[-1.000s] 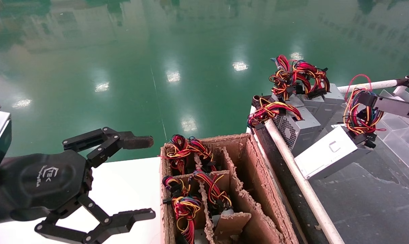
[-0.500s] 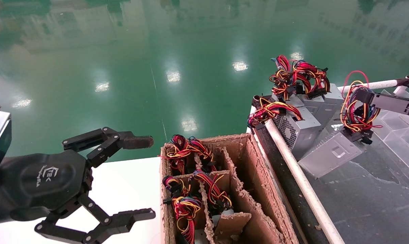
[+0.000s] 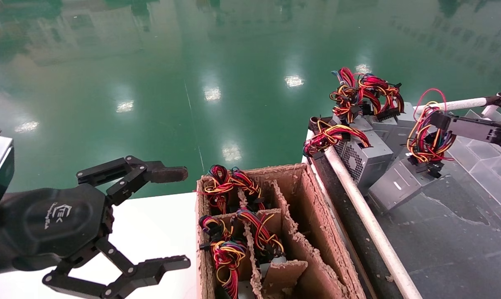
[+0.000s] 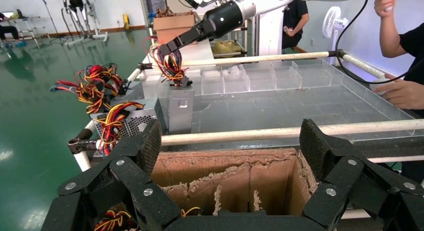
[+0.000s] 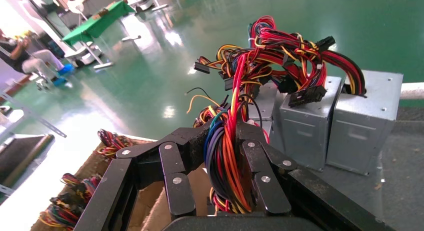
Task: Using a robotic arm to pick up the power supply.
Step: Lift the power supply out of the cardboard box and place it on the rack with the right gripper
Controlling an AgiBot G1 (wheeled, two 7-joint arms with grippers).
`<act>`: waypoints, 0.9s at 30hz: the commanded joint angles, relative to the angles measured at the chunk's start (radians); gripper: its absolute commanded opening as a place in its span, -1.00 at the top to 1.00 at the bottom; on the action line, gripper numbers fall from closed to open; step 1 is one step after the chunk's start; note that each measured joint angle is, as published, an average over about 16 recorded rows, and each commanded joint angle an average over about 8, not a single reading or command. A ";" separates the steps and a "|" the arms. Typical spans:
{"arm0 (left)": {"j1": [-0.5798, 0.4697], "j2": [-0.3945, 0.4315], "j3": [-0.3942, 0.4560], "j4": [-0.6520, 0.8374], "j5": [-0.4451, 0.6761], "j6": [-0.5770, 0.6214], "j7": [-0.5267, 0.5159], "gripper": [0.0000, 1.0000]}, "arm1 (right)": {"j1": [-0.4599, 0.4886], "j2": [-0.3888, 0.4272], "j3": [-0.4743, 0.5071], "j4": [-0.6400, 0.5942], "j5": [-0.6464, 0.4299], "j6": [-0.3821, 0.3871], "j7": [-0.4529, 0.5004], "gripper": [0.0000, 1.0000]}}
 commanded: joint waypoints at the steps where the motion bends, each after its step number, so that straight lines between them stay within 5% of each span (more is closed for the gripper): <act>1: 0.000 0.000 0.000 0.000 0.000 0.000 0.000 -1.00 | 0.004 -0.005 -0.003 -0.001 -0.005 0.008 -0.008 1.00; 27: 0.000 0.000 0.000 0.000 0.000 0.000 0.000 -1.00 | 0.104 -0.175 -0.076 -0.009 -0.113 0.187 -0.084 1.00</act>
